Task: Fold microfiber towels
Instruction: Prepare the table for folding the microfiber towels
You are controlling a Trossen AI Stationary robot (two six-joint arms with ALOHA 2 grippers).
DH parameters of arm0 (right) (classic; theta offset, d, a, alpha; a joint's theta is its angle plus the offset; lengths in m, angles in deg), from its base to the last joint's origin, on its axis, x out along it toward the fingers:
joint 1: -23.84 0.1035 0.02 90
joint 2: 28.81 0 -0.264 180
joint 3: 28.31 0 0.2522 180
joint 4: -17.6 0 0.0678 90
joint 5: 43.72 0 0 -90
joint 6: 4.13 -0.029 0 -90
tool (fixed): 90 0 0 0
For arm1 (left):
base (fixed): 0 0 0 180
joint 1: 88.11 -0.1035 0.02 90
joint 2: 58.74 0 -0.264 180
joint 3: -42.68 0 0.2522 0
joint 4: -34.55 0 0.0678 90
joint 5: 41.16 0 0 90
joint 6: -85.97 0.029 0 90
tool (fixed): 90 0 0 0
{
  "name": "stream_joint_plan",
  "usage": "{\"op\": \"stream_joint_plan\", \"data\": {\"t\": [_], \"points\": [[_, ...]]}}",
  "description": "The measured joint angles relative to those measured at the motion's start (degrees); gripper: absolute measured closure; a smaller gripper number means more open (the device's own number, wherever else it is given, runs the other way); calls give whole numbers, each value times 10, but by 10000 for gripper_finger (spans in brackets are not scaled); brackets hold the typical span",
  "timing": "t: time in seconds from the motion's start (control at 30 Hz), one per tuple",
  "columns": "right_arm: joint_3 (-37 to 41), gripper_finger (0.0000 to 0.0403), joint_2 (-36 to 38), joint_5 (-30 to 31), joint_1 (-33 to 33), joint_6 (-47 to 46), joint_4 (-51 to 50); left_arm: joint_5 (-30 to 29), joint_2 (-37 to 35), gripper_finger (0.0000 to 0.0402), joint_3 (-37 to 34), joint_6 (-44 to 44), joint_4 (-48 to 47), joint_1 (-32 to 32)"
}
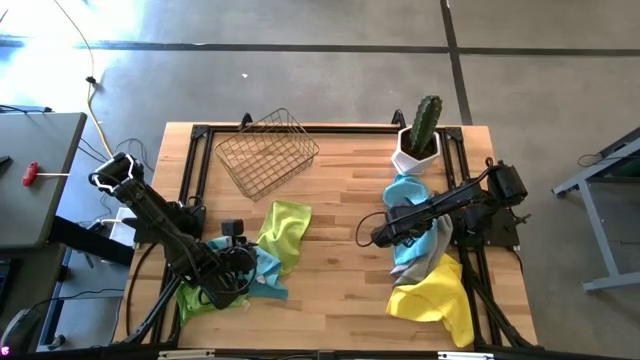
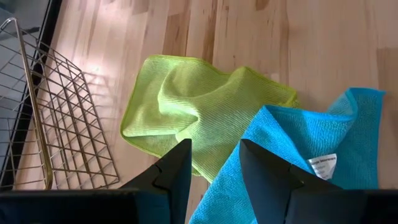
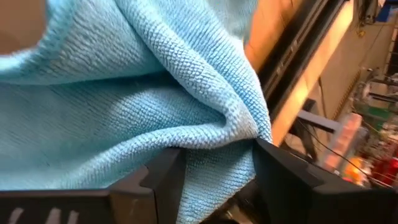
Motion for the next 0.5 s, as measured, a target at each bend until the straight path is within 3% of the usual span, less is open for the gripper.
{"op": "stream_joint_plan", "data": {"t": [0.23, 0.5], "points": [[0, 221, 0, 81, 0, -10, 103, 0, 0, 275, 0, 0, 6, 0], [0, 221, 0, 148, 0, -15, 145, 0, 0, 275, 0, 0, 6, 0]]}}
